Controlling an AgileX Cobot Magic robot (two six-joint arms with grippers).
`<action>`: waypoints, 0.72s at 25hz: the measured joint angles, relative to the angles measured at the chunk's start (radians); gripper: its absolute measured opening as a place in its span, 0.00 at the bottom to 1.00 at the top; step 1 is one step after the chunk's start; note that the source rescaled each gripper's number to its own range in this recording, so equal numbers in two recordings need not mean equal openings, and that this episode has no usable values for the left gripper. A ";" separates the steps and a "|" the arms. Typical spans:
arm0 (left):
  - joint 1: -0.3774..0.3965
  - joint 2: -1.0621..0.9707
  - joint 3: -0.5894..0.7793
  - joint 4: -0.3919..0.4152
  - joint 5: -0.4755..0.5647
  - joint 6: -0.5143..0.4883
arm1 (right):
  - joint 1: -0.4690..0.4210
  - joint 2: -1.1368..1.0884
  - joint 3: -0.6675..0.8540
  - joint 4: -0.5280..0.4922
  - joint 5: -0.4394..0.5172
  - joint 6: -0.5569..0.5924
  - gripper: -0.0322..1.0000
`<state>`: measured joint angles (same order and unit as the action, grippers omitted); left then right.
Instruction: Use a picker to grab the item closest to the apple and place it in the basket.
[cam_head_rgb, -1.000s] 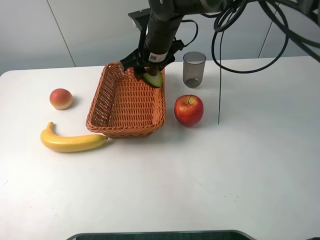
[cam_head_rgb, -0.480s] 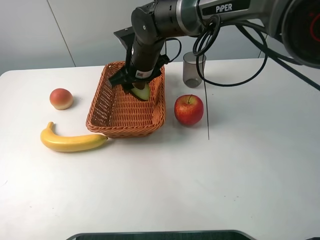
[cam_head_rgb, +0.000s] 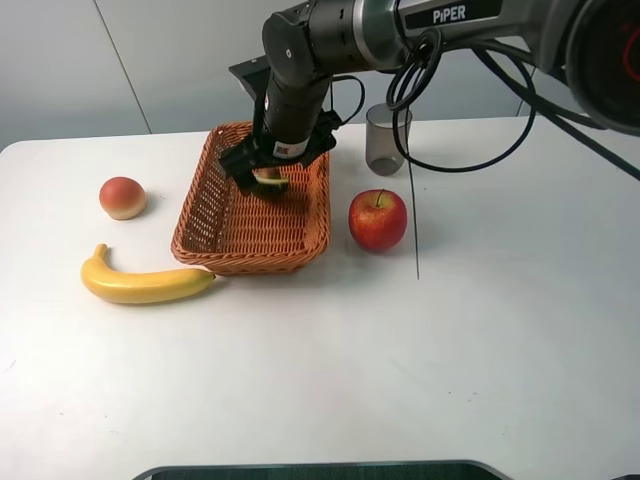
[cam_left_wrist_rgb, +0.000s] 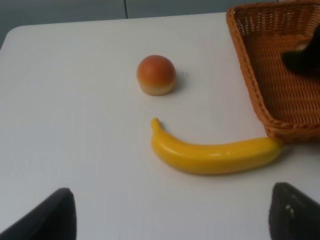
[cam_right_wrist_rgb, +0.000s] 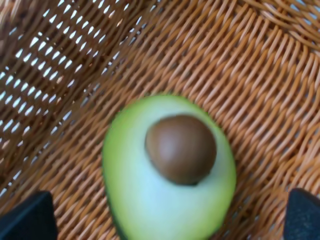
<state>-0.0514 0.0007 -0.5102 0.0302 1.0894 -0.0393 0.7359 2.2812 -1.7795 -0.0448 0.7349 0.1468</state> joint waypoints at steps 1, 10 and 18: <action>0.000 0.000 0.000 0.000 0.000 0.000 | 0.000 -0.006 0.000 0.000 0.004 0.000 0.99; 0.000 0.000 0.000 0.000 0.000 0.000 | -0.025 -0.141 0.000 0.000 0.130 0.002 1.00; 0.000 0.000 0.000 0.000 0.000 -0.002 | -0.138 -0.318 0.125 -0.006 0.231 0.003 1.00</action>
<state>-0.0514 0.0007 -0.5102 0.0302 1.0894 -0.0410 0.5982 1.9627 -1.6546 -0.0507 0.9657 0.1497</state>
